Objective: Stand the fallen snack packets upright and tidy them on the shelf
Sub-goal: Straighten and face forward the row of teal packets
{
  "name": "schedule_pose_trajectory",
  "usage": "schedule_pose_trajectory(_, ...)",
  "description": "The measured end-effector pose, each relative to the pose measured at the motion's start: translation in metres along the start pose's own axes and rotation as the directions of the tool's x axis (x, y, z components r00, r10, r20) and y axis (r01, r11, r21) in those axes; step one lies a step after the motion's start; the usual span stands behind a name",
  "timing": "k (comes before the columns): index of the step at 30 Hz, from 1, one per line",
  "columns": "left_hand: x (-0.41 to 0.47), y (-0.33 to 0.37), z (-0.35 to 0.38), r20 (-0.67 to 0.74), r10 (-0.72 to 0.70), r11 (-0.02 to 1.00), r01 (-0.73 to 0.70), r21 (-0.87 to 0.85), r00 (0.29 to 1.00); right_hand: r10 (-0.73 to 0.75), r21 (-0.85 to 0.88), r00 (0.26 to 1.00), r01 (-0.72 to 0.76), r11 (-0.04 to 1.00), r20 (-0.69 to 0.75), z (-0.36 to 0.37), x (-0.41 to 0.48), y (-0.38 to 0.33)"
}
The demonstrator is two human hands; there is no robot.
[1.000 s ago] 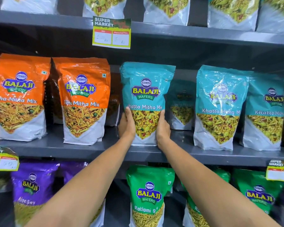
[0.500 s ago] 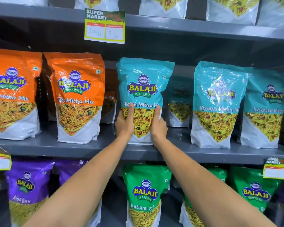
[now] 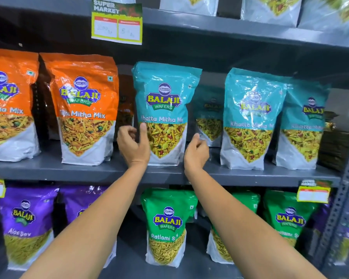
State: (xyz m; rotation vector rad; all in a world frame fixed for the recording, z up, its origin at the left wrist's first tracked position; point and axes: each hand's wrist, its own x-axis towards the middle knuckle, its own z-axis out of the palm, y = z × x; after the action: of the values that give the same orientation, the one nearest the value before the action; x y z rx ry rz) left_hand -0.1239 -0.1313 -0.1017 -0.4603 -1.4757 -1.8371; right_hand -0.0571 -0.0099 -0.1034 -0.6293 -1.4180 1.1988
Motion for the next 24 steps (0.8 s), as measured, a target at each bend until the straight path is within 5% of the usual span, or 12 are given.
schedule_pose_trajectory(4,-0.028,0.002,-0.004,0.121,-0.037,0.998,0.043,-0.049,0.992,0.031,0.04,0.999,-0.029,0.999,-0.039,-0.028,-0.008,0.003)
schedule_pose_trajectory(11,-0.078,0.026,0.037,0.322,-0.107,0.968,0.172,-0.181,0.941,-0.232,-0.12,0.947,0.21,0.97,-0.22,-0.121,0.022,0.025)
schedule_pose_trajectory(16,-0.111,0.048,0.092,0.468,-0.197,0.943,0.297,-0.149,0.861,-0.415,-0.23,0.907,0.39,0.892,-0.068,-0.195,0.08,0.041)
schedule_pose_trajectory(22,-0.126,0.057,0.15,0.724,-0.28,0.955,0.259,0.144,0.631,-0.098,-0.206,0.936,0.175,0.963,0.339,-0.204,0.142,0.039)
schedule_pose_trajectory(24,-0.121,0.049,0.157,0.717,-0.291,0.953,0.255,0.161,0.634,-0.047,-0.156,0.9,0.126,0.98,0.434,-0.2,0.146,0.041)
